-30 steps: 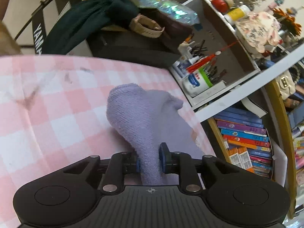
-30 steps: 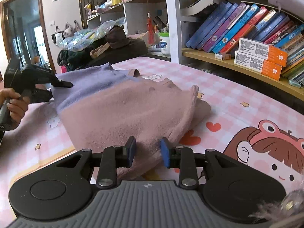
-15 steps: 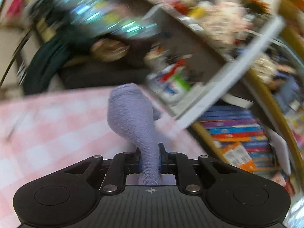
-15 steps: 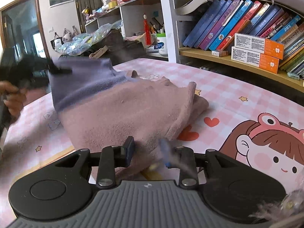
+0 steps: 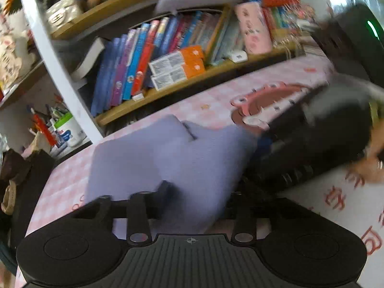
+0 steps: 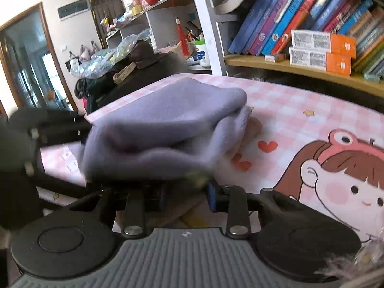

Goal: Fold clothes
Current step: 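Fold the lavender side over the pink side with the left tool and release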

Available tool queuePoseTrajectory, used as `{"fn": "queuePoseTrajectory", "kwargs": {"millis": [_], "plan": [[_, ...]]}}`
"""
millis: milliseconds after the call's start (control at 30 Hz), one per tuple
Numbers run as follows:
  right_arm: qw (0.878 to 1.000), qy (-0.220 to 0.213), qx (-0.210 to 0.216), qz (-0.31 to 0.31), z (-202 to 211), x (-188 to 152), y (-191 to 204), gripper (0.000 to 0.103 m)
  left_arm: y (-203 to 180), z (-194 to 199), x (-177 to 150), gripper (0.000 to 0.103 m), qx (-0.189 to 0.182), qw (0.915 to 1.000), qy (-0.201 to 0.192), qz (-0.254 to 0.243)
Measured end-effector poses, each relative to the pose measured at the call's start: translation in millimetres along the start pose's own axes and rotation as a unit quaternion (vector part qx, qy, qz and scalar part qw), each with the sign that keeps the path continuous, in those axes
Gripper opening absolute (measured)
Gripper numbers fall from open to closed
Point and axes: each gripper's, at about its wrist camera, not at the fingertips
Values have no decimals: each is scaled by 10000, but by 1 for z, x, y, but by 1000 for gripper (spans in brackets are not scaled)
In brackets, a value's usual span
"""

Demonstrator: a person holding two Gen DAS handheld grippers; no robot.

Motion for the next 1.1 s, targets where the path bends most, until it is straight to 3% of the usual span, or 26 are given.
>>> {"fn": "queuePoseTrajectory", "kwargs": {"millis": [167,300,433,500,600,667,767,833,867,900,933,1000,1100], "plan": [[9998,6,98,-171,3,1,-6,32,1,3,-4,66,-201,9997,-114,108],[9998,-15,-36,-213,22,5,-12,44,16,26,-16,69,-693,9961,-414,364],[9974,-243,27,-674,57,10,-25,60,63,74,-29,70,-1204,9802,-1066,1156],[9922,-369,187,-1173,71,14,-28,68,92,86,-33,70,-1043,9736,-1324,1539],[9740,-519,669,-2103,82,23,-28,73,122,79,-44,66,-581,9714,-1231,1944],[9607,-465,1009,-2545,72,31,-19,73,123,65,-49,55,-615,9742,-1039,1904],[9692,-252,605,-2374,46,46,9,70,116,48,-55,33,-746,9785,-849,1724],[9745,54,146,-2239,20,52,23,65,111,45,-59,31,-779,9802,-825,1622],[9757,196,-60,-2182,8,53,29,54,108,43,-61,31,-796,9810,-813,1572],[9782,285,-375,-2023,-2,54,37,30,106,41,-63,31,-812,9818,-801,1521],[9810,291,-636,-1812,-7,52,46,18,103,39,-64,31,-829,9825,-789,1470],[9872,20,-681,-1441,1,48,66,11,98,35,-68,31,-862,9839,-765,1368],[9948,-537,-350,-793,38,34,99,10,99,35,-73,31,-959,9815,-809,1445]]}}
Point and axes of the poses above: each gripper's, at about its wrist camera, not at the fingertips, and z roughly against the way its jaws point, y to its left, x to its top, and after that the axes turned 12 degrees about -z, right-handed
